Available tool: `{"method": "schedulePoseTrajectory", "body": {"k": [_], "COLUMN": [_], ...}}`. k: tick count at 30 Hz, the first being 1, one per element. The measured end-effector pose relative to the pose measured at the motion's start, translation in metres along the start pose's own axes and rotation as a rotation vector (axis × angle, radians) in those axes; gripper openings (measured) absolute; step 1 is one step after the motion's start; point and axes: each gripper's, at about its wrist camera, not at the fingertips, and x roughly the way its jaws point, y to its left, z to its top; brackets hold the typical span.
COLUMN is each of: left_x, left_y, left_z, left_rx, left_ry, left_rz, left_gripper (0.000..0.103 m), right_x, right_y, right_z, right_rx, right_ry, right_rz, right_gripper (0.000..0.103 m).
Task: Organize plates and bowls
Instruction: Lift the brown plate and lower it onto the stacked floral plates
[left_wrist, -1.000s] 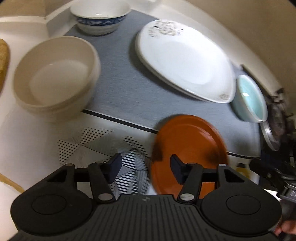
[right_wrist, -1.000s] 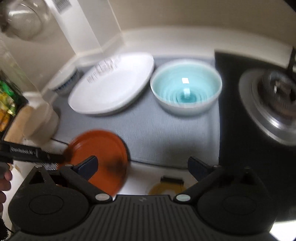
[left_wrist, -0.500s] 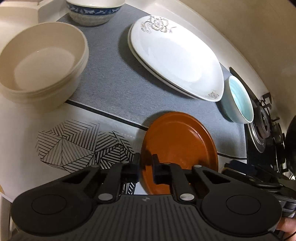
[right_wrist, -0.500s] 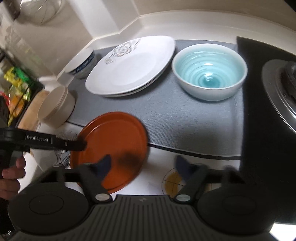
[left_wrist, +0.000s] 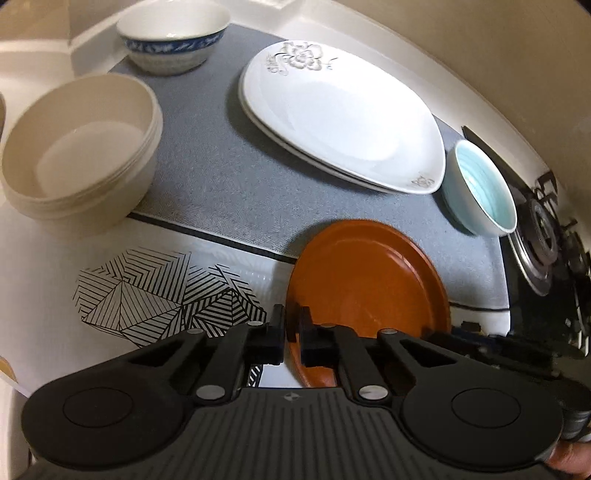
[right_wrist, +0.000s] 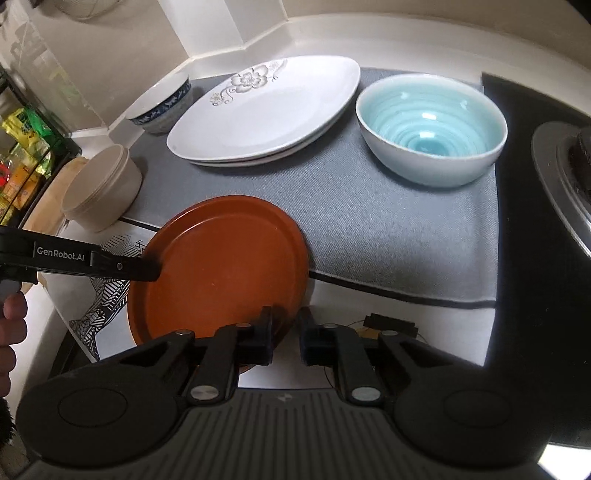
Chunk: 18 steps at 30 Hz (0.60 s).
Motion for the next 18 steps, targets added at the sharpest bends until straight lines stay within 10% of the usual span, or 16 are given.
{"method": "schedulePoseTrajectory", "body": {"k": [10,18], "left_x": [-0.028,-0.061], "left_y": [0.003,-0.017], "left_z": [0.007,0.047], "left_rx": [-0.022,0.025], "left_ry": [-0.021,-0.036], "left_rz": [-0.09,0.031], "left_gripper": [0.007,0.008], "right_x": [-0.047,-0.057], "right_y": [-0.008,-0.012], "right_z": [0.007,0.033], "right_rx": [0.049,0.185], "right_ry": [-0.111,-0.133], "right_rz": [0.075,0.177], "right_gripper": [0.011,0.007]}}
